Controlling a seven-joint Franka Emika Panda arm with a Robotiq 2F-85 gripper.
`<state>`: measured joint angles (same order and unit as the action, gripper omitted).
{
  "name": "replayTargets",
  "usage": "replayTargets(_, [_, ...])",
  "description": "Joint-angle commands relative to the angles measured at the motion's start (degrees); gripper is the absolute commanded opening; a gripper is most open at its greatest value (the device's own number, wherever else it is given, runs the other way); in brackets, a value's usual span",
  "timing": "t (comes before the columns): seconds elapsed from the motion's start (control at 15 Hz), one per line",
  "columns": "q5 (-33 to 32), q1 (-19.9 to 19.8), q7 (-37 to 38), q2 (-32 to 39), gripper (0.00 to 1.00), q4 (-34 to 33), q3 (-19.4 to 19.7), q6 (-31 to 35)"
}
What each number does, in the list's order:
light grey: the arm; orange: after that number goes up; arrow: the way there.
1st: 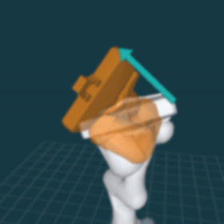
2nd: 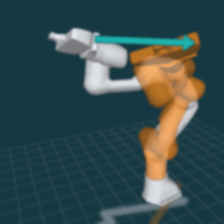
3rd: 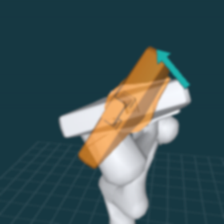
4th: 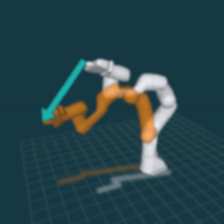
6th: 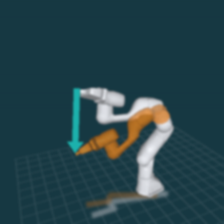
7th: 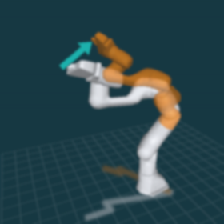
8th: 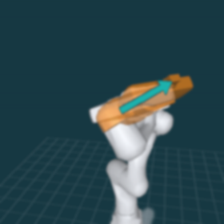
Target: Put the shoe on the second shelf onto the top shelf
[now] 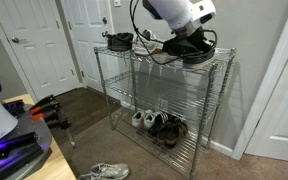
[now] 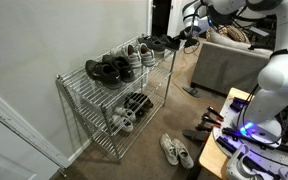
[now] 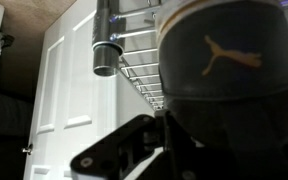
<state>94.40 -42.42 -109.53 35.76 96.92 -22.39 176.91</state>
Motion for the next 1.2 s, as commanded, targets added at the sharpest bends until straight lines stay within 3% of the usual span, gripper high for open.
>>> replayTargets(0.0, [5.1,-1.2,-5.7,-2.1,0.04,3.0,-1.4,-2.6])
replayTargets(0.33, [0.3,-2.0,-3.6,-4.3,0.04,8.5,-1.3,-7.7])
replayTargets(0.4, [5.0,-2.5,-8.5,-6.4,0.05,11.6,-2.2,-8.1])
replayTargets(0.47, [5.9,-2.6,-9.7,-7.3,0.04,12.8,-2.2,-8.7])
replayTargets(0.73, [4.9,-1.5,-9.4,-8.4,0.04,12.5,-2.7,-8.1])
replayTargets(0.8, [5.8,-1.5,-10.3,-8.9,0.34,12.3,-2.9,-7.9])
replayTargets(0.93, [6.8,-1.6,-11.4,-9.2,0.41,12.3,-3.4,-8.0])
replayTargets(1.13, [8.5,-1.3,-13.1,-9.2,0.59,12.6,-3.8,-7.8])
